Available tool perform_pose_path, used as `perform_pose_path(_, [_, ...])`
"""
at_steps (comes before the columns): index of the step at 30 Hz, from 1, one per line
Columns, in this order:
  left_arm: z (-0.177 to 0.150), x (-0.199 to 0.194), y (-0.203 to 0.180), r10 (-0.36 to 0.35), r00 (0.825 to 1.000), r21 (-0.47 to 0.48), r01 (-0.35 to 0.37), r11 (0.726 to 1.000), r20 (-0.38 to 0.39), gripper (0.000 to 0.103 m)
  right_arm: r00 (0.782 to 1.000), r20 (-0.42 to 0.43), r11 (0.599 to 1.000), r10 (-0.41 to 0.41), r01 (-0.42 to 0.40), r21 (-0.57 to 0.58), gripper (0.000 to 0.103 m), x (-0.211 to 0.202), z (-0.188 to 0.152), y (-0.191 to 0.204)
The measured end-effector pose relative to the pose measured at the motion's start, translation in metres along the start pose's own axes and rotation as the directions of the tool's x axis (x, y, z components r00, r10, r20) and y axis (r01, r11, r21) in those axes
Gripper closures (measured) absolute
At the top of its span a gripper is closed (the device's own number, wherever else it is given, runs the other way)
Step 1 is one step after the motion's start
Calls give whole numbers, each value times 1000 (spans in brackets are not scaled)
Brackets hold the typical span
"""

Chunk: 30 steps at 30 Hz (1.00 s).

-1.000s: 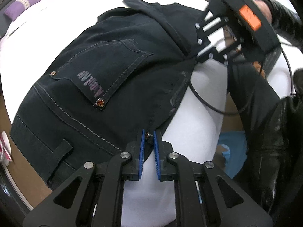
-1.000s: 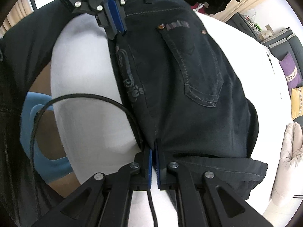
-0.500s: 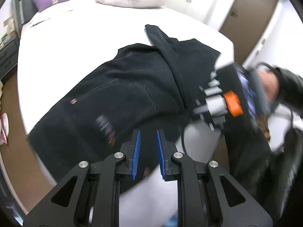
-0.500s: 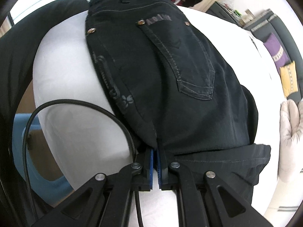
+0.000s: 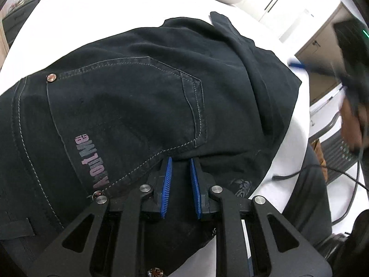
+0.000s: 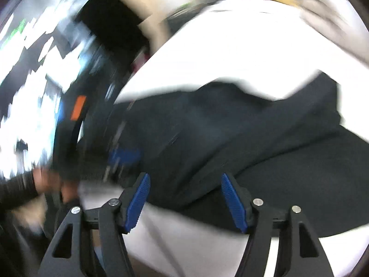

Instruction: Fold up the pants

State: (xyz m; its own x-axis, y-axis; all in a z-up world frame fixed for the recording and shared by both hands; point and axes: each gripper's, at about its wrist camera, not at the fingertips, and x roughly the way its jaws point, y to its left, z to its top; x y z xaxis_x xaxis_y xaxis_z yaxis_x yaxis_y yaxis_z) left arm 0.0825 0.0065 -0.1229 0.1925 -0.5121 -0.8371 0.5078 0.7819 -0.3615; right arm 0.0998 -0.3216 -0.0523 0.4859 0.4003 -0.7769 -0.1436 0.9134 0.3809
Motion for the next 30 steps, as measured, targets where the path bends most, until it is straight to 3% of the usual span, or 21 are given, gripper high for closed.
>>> perform_pose_path(2, [0,-1,2,-6,1000,-13,7,1000,3,87,995,99,979,30,-50,199,35,-9,34,-50])
perform_pose_path(4, [-1,-1,5,-14,1000,-26,14,1000,10,87,980,198,923,24,-98,372,35,-6,59,-103])
perform_pose_path(7, [-10,-10,19,-29,999,-44,30,999,20,87,966,255,796,51,-193,574,38,19,79,-166])
perform_pose_path(12, [-13,-12,26,-40,999,-61,41,997,18,87,967,252,682,33,-206,702,41,57,103,-212])
perform_pose_path(15, [-13,-10,27,-50,999,-67,51,996,14,87,984,174,643,-39,-109,758,41,75,111,-228])
perform_pose_path(17, [-10,-12,28,-54,998,-72,55,996,11,87,985,168,586,-41,-113,803,42,86,109,-240])
perform_pose_path(18, [-10,-13,28,-54,998,-74,55,996,11,87,983,180,576,-41,-124,808,42,88,107,-240])
perform_pose_path(24, [-9,-13,30,-56,998,-81,57,995,5,87,972,237,608,-15,-179,773,42,100,119,-243])
perform_pose_path(27, [-7,-13,29,-50,999,-86,50,995,0,87,964,267,617,-10,-204,760,69,110,121,-242])
perform_pose_path(29, [-7,-12,28,-44,999,-87,43,995,-3,87,963,268,632,-4,-205,747,97,109,116,-244])
perform_pose_path(30, [-6,-12,27,-41,999,-87,40,995,-6,87,964,265,644,-13,-194,740,97,105,112,-245])
